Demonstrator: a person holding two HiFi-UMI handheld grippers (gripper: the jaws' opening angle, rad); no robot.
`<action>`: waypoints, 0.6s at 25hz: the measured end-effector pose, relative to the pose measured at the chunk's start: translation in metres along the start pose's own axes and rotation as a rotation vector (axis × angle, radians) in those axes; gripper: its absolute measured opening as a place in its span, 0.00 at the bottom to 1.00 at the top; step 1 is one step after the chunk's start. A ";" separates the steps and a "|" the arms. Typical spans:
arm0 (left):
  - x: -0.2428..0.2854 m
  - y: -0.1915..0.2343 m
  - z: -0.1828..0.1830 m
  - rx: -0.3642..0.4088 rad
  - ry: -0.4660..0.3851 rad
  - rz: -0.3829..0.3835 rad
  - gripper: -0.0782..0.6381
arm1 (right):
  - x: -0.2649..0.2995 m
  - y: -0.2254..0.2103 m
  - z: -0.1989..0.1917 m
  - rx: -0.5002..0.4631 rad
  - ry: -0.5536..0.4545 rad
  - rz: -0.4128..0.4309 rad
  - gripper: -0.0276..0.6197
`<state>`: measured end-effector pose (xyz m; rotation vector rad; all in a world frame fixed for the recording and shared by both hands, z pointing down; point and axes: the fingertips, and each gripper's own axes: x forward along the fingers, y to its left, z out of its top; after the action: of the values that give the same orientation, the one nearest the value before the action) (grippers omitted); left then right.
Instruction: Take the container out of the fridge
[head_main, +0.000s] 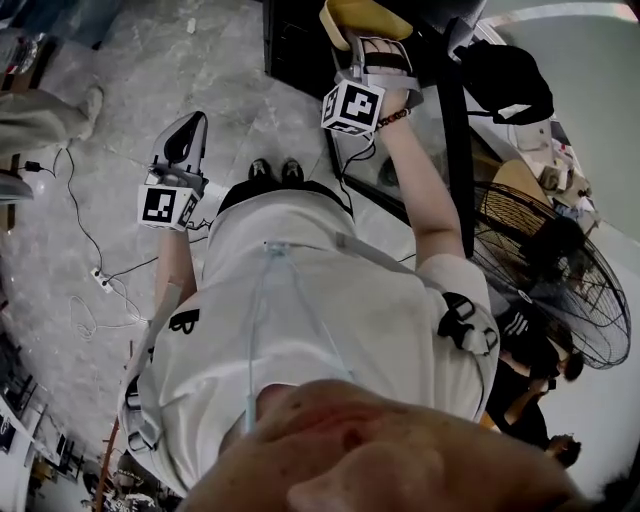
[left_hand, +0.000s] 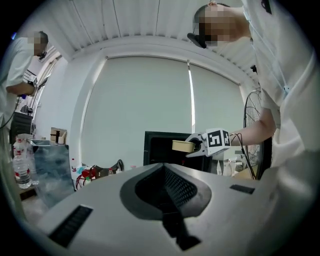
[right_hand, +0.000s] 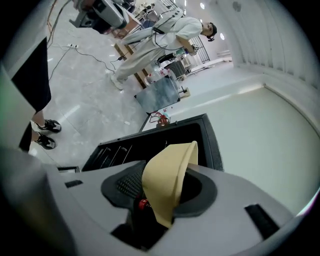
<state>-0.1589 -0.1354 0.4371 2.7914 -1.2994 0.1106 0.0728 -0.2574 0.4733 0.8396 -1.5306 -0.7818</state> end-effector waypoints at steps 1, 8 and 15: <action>0.001 -0.002 0.000 -0.001 0.000 -0.008 0.12 | -0.010 0.001 0.003 -0.007 -0.015 -0.005 0.31; 0.005 -0.015 -0.005 -0.008 0.003 -0.053 0.12 | -0.067 0.016 0.014 -0.043 -0.081 -0.013 0.31; 0.017 -0.029 -0.003 -0.003 0.004 -0.090 0.12 | -0.104 0.018 0.010 -0.007 -0.125 -0.018 0.31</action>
<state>-0.1255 -0.1297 0.4411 2.8405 -1.1700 0.1096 0.0690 -0.1588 0.4342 0.8129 -1.6311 -0.8656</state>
